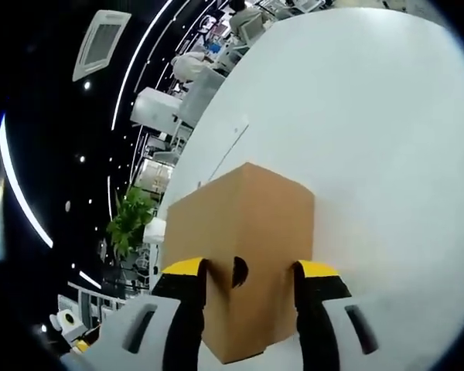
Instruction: Operate the shoe box by opening the lid, removing the specified soft item, and placing it in the target area until the item is outside and the box remains undamaged.
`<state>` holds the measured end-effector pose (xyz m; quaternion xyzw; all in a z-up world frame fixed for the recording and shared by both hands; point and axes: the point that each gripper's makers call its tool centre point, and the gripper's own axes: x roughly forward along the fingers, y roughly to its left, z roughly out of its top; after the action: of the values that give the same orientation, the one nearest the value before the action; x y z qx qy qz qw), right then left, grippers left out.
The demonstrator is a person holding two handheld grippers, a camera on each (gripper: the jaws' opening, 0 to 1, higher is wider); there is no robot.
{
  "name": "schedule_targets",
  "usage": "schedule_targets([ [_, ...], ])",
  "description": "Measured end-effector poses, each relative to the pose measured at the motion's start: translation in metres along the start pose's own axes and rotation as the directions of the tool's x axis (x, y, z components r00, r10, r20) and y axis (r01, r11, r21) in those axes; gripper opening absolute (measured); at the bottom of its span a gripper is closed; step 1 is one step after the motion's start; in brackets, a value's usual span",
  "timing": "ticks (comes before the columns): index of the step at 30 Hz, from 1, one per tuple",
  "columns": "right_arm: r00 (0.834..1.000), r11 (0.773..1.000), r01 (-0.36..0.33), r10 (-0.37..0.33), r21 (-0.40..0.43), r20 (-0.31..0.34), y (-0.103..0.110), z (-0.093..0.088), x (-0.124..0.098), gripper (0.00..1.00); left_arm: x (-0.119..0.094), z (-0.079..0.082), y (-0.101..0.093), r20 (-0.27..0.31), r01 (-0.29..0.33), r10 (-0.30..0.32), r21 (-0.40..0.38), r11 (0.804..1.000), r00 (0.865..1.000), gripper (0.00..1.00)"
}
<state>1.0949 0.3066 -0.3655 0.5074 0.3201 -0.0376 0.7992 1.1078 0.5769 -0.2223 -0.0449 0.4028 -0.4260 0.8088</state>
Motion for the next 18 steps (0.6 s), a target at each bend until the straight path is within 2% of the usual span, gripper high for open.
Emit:
schedule_targets([
  [4,1.000,1.000,-0.012,0.012,0.003,-0.003,0.0010,0.0001,-0.0009,0.38,-0.0031,-0.0042,0.0048,0.001,-0.005,0.005,-0.009,1.000,1.000,0.87],
  [7,1.000,1.000,-0.014,0.014,0.002,-0.005,0.0010,0.0004,-0.0009,0.36,-0.0041,-0.0052,0.0016,-0.004,-0.007,0.007,-0.008,1.000,1.000,0.86],
  [11,1.000,1.000,-0.024,0.024,-0.005,0.000,0.0037,0.0032,-0.0073,0.30,-0.0043,-0.0034,-0.0017,0.007,-0.008,0.008,-0.008,1.000,1.000,0.87],
  [18,1.000,1.000,-0.024,0.024,-0.002,0.003,0.0043,0.0020,-0.0076,0.30,-0.0032,-0.0022,-0.0023,0.012,-0.004,0.004,-0.004,1.000,1.000,0.86],
])
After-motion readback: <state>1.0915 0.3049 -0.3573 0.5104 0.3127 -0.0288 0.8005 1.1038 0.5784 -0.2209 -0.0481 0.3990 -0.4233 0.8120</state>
